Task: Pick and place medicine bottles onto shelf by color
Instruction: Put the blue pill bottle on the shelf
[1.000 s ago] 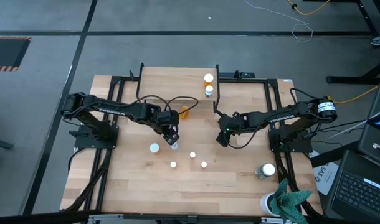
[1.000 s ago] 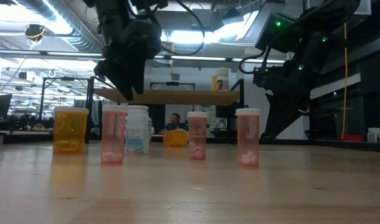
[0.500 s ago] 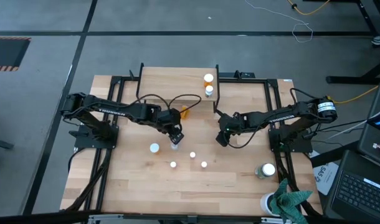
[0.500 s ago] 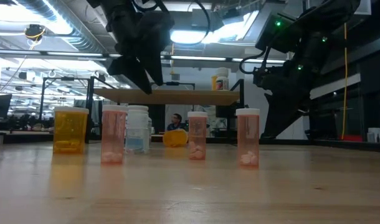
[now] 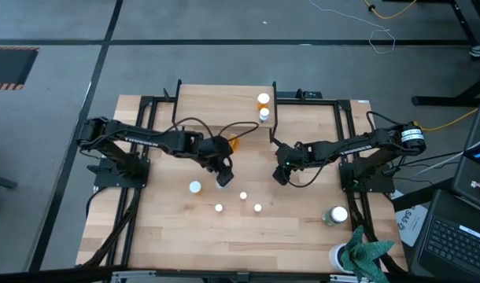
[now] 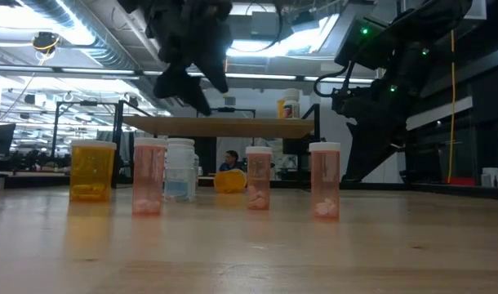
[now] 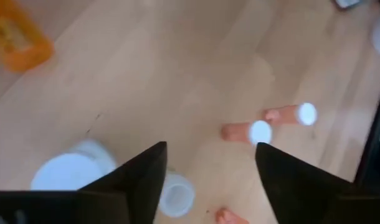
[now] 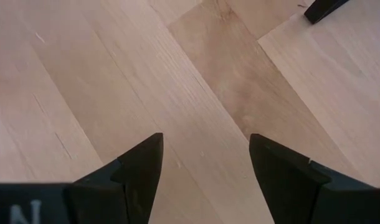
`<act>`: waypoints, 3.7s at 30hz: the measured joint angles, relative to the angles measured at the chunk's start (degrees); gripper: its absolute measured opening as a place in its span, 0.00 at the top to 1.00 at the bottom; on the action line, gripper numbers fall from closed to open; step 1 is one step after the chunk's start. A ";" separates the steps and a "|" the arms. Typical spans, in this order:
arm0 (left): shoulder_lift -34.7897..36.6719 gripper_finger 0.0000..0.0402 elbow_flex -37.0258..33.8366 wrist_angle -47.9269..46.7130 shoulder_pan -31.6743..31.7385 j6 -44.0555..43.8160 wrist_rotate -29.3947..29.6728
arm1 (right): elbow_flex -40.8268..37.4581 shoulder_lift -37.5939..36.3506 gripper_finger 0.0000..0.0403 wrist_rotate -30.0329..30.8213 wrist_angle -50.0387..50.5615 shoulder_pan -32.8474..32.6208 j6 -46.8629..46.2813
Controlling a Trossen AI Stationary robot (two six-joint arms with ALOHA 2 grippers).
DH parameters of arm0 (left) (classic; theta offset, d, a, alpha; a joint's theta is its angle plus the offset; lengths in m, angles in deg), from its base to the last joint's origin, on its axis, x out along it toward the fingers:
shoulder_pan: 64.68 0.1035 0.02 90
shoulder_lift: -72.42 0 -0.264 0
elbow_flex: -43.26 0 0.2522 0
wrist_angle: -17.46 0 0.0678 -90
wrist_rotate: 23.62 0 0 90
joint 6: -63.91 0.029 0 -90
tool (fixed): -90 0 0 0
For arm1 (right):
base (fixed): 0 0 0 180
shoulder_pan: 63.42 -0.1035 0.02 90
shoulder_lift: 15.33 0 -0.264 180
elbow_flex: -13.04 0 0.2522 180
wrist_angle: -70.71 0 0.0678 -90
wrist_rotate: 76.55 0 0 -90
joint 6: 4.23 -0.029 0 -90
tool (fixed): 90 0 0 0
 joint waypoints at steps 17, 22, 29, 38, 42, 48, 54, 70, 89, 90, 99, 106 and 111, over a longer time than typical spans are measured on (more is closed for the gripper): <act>0.02 0.17 -0.02 -13.02 0.51 -8.93 7.21 | 0.00 0.00 0.40 0.00 0.00 -0.02 0.02; 0.02 0.17 -0.02 -15.00 0.68 -8.59 9.76 | 0.00 0.00 0.40 0.01 0.00 0.00 -0.02; 0.02 0.17 -0.02 -14.95 0.64 -8.57 8.88 | -0.02 0.00 0.40 0.01 0.00 0.00 0.14; 0.02 0.17 -0.02 -14.89 0.66 -8.55 8.89 | -0.02 0.00 0.40 0.01 0.02 -0.02 -0.04; 0.02 0.17 -0.02 -14.87 0.66 -8.55 8.89 | -0.02 0.00 0.40 0.01 0.02 -0.01 0.08; 0.02 0.17 -0.02 -14.87 0.66 -8.55 8.89 | -0.02 0.00 0.40 0.01 0.02 -0.02 0.02; 0.02 0.17 -0.01 -14.85 0.66 -8.55 8.90 | -0.02 0.00 0.40 -0.01 0.02 -0.02 -0.04; 0.00 0.17 0.00 -14.85 0.64 -8.59 8.91 | -0.02 0.00 0.40 0.01 0.02 -0.02 0.05; 0.00 0.17 0.00 -14.36 0.64 -8.97 10.42 | -0.02 0.00 0.40 0.01 0.02 0.00 -0.01; 0.00 0.17 0.00 -14.36 0.64 -8.97 10.42 | -0.02 0.00 0.40 0.01 0.02 0.00 0.11; -3.54 0.17 0.09 -13.27 0.51 -11.04 13.95 | -0.02 0.00 0.40 0.01 0.02 -0.01 -0.04; -6.74 0.17 0.09 -12.68 0.51 -10.34 14.16 | -0.02 0.00 0.40 0.01 -0.35 -0.02 0.06; -7.27 0.22 0.07 -12.26 0.51 -10.54 13.64 | -0.02 0.00 0.40 0.01 -0.53 -0.02 0.00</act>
